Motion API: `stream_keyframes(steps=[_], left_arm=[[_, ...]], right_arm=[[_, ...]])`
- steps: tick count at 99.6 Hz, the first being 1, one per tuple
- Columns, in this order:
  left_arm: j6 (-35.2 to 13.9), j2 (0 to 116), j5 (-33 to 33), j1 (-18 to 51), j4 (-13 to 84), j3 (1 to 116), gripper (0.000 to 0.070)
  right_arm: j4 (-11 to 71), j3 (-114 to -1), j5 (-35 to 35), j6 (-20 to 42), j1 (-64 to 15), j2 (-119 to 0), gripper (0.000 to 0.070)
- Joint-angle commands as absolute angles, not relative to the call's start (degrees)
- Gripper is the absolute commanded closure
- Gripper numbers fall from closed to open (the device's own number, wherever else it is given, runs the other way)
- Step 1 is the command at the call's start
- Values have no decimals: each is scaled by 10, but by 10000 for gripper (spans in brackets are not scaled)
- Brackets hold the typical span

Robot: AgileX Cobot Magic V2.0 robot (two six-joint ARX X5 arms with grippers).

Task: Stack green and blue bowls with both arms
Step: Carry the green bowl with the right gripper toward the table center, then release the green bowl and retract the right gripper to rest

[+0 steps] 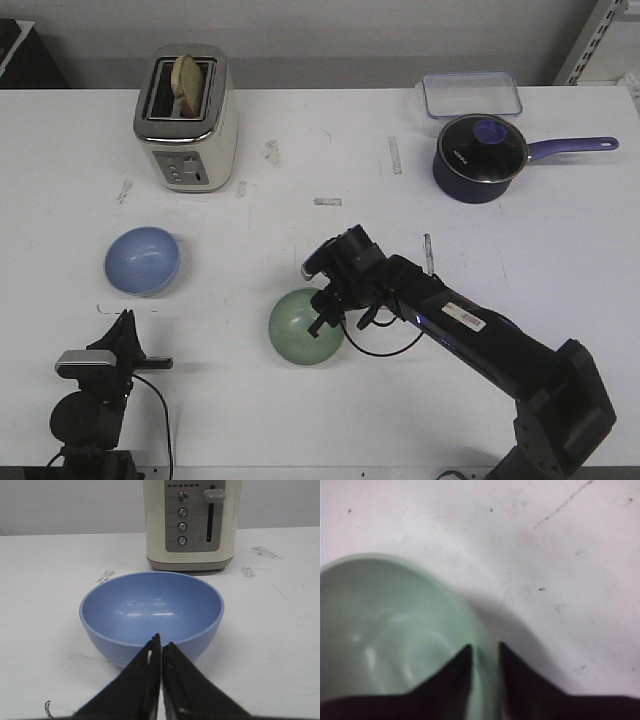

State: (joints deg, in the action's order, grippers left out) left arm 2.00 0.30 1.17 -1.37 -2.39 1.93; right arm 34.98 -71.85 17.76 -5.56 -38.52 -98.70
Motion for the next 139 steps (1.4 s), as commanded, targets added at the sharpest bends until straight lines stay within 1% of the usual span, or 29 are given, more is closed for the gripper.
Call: stream_keyframes(steps=[1,4,6,24,30,34,37,38,39,44,52,57,63,74,83,99,114,139], left_arm=[[19,3,11,-14,-30,7,699],[19,3,11,-14,-30,7,699],[19,3,11,-14,-30,7,699],[19,3,11,-14,-30,7,699],[19,2,11,-14,-30,7,699],[19,3,11,-14,-30,7,699],[19,3,11,-14,-30,7,699],[19,3,11,-14,-30,7,699],[19,3,11,-14,-30,7,699],[19,3,11,-14,-30,7,699],[19,3,11,-14,-31,8,699],[19,3,11,-14,-31,8,699],[19,3,11,-14,-31,8,699],[19,3,11,-14,-30,8,699],[19,3,11,-14,-30,8,699],[19,3,11,-14,-30,8,699],[19,2,11,-14,-28,8,699],[3,3,11,-14,-29,8,699]], right_arm=[[348,-726,184,-60,-389,-993,266],[348,-727,184,-60,-389,-989,238],[347,-729,184,-60,-388,-987,234],[340,-741,179,-59,-374,-936,237],[333,-741,179,-58,-362,-907,255],[329,-741,179,-56,-351,-886,305],[329,-741,177,-56,-342,-870,363],[329,-741,176,-55,-336,-861,394],[329,-741,176,-55,-335,-858,404],[335,-741,171,-50,-316,-830,499],[353,-740,143,-43,-279,-782,649],[367,-739,124,-45,-256,-759,700],[390,-736,94,-50,-221,-729,700],[398,-707,73,-57,-158,-680,700],[379,-653,73,-57,-101,-628,700],[317,-529,72,-56,-35,-532,700],[266,-421,72,-52,-13,-435,700],[259,-307,72,-56,-12,-275,700]])
